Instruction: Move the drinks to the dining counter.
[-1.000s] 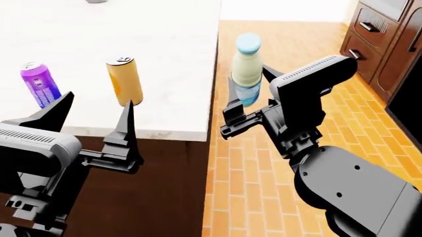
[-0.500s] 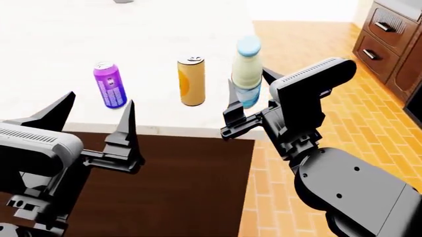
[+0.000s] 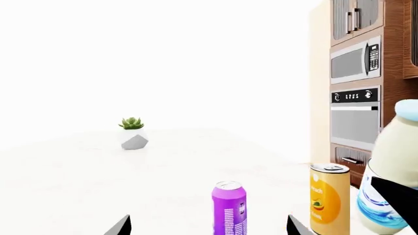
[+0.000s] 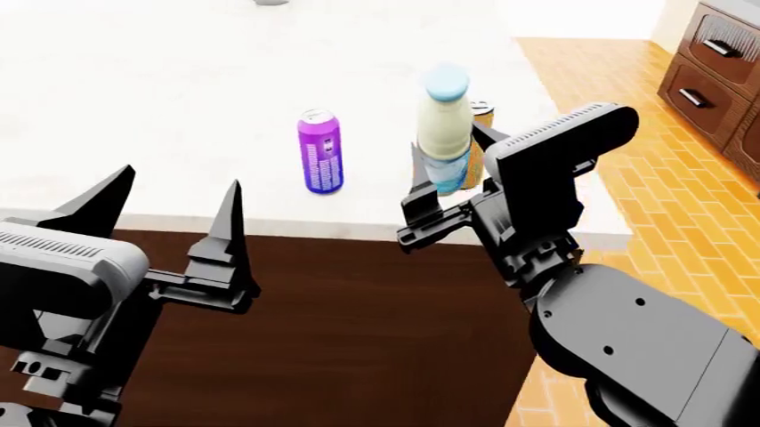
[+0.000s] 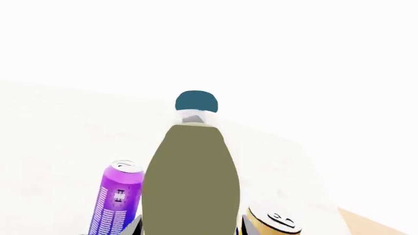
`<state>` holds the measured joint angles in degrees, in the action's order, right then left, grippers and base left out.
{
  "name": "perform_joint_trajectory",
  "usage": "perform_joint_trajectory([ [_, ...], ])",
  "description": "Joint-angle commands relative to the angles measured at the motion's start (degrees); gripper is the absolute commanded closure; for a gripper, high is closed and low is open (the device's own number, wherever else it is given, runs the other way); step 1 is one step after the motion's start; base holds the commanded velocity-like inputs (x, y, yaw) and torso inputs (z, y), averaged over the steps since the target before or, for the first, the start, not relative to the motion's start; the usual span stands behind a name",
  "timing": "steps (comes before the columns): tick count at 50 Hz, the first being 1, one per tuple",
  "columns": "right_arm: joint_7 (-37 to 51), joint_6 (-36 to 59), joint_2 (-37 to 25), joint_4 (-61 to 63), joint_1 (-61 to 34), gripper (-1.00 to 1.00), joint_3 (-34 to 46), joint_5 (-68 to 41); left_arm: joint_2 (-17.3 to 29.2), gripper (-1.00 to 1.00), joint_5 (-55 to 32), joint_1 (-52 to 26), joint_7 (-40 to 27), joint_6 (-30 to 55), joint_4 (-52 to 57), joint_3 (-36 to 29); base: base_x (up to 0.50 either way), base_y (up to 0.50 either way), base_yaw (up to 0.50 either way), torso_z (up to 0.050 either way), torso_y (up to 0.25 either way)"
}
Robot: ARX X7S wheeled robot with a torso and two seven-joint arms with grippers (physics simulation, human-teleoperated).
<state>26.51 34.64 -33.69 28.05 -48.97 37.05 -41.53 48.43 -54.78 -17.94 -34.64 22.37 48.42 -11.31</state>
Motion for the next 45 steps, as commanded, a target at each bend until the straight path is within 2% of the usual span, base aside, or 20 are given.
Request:
perform_joint_trajectory([
  [1, -0.3, 0.9, 0.3, 0.2, -1.2, 1.00, -0.2, 1.6, 0.1, -1.00, -0.1, 0.2, 0.1, -0.3, -0.1, 0.1, -0.50, -0.04, 0.00, 0.000, 0.000],
  [45, 0.2, -1.4, -0.7, 0.7, 0.5, 1.00, -0.5, 2.7, -0.1, -1.00, 0.2, -0.3, 0.1, -0.2, -0.2, -0.9, -0.50, -0.03, 0.00, 0.000, 0.000],
])
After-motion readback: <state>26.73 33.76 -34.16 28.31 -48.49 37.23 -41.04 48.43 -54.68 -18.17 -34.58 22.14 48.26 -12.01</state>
